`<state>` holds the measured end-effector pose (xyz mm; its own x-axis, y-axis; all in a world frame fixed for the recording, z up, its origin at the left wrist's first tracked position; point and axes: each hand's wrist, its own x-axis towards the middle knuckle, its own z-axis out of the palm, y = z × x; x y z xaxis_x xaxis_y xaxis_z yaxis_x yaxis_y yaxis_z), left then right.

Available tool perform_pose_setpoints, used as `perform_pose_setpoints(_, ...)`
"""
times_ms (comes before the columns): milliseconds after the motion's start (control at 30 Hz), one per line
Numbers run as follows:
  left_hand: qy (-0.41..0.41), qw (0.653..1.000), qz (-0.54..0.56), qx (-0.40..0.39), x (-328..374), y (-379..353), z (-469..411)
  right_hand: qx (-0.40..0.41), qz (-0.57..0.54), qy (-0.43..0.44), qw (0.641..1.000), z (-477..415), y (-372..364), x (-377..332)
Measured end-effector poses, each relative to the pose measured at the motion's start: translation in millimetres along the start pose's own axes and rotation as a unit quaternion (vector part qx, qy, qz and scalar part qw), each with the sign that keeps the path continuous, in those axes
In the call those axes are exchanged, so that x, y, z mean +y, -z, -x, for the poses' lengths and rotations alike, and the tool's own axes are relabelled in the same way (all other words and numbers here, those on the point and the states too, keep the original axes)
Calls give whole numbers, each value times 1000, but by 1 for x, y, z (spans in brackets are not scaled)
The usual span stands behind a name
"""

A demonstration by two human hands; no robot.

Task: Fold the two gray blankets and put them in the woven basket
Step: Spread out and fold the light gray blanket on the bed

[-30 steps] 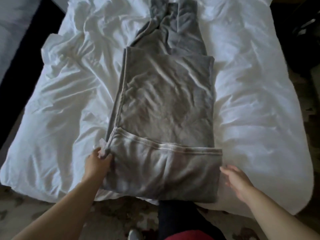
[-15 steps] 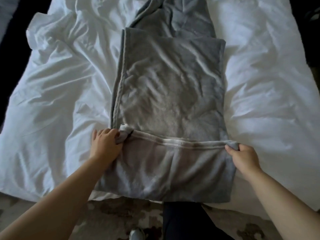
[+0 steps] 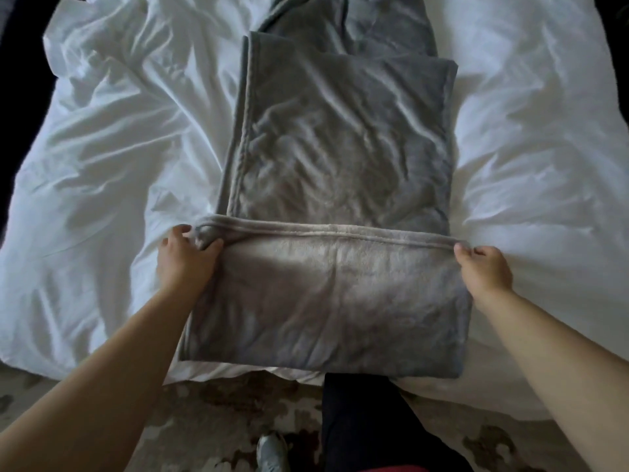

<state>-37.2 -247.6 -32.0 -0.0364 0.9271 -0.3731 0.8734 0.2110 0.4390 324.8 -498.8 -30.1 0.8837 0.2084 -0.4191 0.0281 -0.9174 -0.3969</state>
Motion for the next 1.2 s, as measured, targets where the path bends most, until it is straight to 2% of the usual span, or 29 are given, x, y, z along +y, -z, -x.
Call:
perform_pose_setpoints(133, -26, 999, 32, 19, -14, 14, 28, -24, -39, -63, 997, 25, -5, 33)
perform_pose_setpoints(233, 40, 998, 37, 40, -43, 19, 67, -57, -62, -72, 994, 59, -5, 61)
perform_pose_setpoints(300, 95, 993, 40, 63, -68, 16, 93, -77, -96, -109, 986, 78, -10, 84)
perform_pose_setpoints(367, 163, 984, 72, 18, -88, 8, 113, -118, -154, -169, 966, 93, -18, 107)
perform_pose_setpoints(400, 213, 966, 141, -31, -93, 3, 120, -149, -183, -207, 950, 102, -22, 115)
perform_pose_setpoints(433, 270, 927, 246, -83, -95, -3, 124, -178, -206, -243, 931, 109, -25, 121)
perform_pose_setpoints(500, 362, 808, 432, -169, -94, -12, 125, -211, -245, -281, 904, 117, -29, 126)
perform_pose_setpoints(567, 385, 762, 493, -165, -91, -15, 120, -214, -312, -293, 878, 118, -28, 123)
perform_pose_setpoints(700, 416, 697, 578, -83, -73, 5, 110, -168, -457, -292, 823, 121, -4, 101)
perform_pose_setpoints(767, 388, 688, 609, -70, -51, 27, 110, -141, -497, -276, 810, 129, 17, 86)
perform_pose_setpoints(967, 249, 710, 656, -68, 2, 114, 127, -96, -589, -160, 786, 175, 98, 46)
perform_pose_setpoints(1100, 205, 725, 653, -76, -14, 159, 153, -80, -626, -127, 765, 227, 133, 46)
perform_pose_setpoints(1200, 214, 743, 630, -72, -47, 167, 175, -69, -623, -138, 767, 261, 133, 65)
